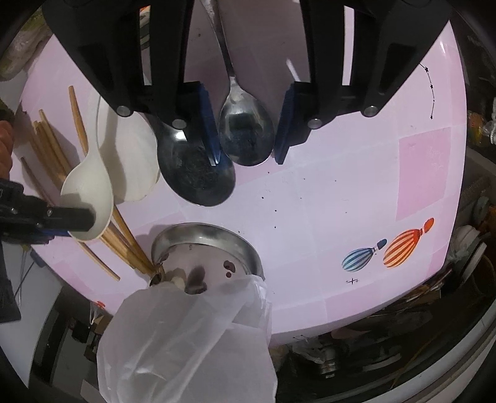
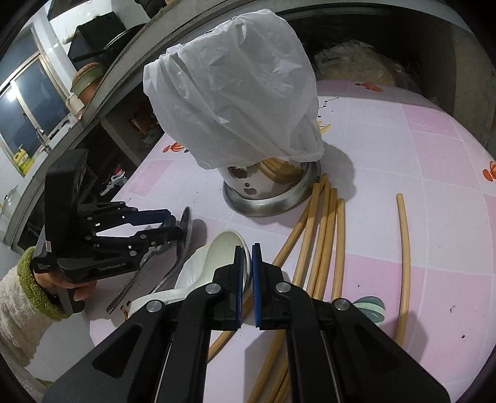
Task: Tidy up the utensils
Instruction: 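Close the left tool on the steel spoon while the right tool holds the white spoon, then lift the steel spoon off the table with the left tool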
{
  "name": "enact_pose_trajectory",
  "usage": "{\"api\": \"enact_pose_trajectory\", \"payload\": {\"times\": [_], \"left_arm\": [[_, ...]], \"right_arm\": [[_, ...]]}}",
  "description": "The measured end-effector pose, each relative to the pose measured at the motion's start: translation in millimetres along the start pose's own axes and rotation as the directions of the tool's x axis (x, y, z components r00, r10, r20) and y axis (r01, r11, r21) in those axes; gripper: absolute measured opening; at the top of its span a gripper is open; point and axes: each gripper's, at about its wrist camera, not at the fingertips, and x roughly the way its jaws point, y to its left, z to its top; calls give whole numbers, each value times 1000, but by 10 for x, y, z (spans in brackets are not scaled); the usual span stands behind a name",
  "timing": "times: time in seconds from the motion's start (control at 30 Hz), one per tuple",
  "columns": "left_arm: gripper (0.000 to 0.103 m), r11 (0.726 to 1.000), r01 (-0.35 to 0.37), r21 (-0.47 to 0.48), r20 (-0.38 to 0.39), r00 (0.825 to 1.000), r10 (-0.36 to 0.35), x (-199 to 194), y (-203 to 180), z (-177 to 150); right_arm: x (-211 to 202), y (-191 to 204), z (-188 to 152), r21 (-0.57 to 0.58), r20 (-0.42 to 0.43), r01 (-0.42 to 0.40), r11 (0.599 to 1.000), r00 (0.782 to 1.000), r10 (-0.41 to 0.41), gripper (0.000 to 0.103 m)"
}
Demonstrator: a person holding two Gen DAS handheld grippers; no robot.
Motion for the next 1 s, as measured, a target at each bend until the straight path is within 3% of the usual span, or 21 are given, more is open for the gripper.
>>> {"api": "enact_pose_trajectory", "payload": {"times": [0.6,1.0], "left_arm": [[34,996,-53,-72,23,998,55,-153,112,-32],[34,993,-93,-77,149,983,103,-635,78,-13]], "right_arm": [[-5,-22,26,11,6,0,1000,1000,0,6],[-129,64,81,-17,47,29,999,998,-28,6]]}}
